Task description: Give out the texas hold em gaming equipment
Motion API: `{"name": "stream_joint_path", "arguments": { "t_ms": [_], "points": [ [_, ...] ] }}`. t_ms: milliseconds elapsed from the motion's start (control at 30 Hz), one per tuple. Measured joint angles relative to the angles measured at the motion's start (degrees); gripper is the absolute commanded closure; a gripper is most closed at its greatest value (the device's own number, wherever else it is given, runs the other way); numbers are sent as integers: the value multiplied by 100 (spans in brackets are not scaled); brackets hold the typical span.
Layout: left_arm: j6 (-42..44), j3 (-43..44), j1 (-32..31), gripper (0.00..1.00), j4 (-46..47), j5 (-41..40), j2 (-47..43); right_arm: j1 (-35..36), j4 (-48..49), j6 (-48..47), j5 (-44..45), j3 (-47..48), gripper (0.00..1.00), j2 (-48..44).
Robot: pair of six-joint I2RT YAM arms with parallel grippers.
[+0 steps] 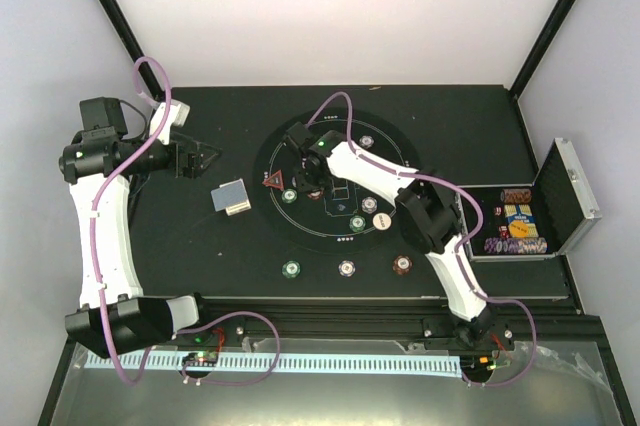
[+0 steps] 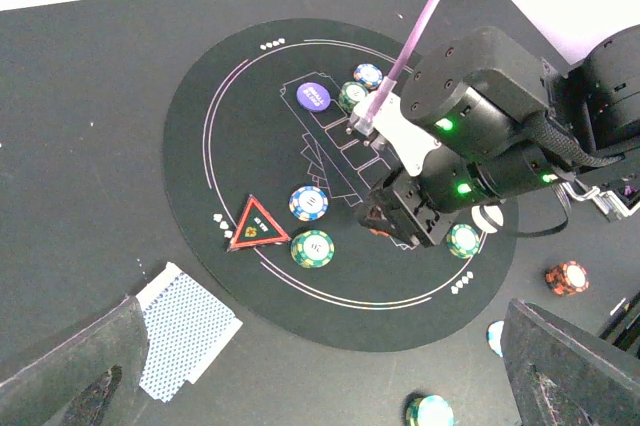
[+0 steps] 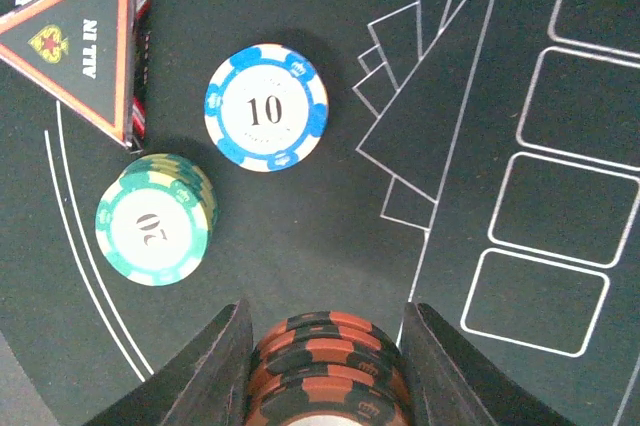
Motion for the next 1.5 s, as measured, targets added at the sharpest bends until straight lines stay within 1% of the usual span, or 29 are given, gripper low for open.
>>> {"name": "stream_joint_path", "arguments": {
  "t_ms": [400,667,800,900,933,1000,1033,1133,1400,1500],
  "points": [
    [4,2,17,1,-7,-7,0,33,133,4,-216,-11,93,470],
    [11,2,20,1,-9,-9,0,33,223,4,-234,-4,92,570],
    [33,2,20,1,-11,-9,0,33,232,7,-236,42,86,638],
    [39,2,20,1,-13,-9,0,33,221,7,-236,138,80,691],
    [42,2,20,1,-15,-9,0,33,212,7,-236,173,74,708],
    [46,2,20,1,-17,-9,0,33,188,7,-236,291,55,767],
    [48,2,20,1,-20,-9,0,33,188,7,-234,341,52,796],
    [46,2,20,1,-22,-9,0,33,157,13,-232,437,48,839],
    [46,2,20,1,-24,-7,0,33,15,-48,-162,498,46,837],
    [46,2,20,1,-24,-7,-2,33,-118,-114,-57,555,42,754]
  ]
}}
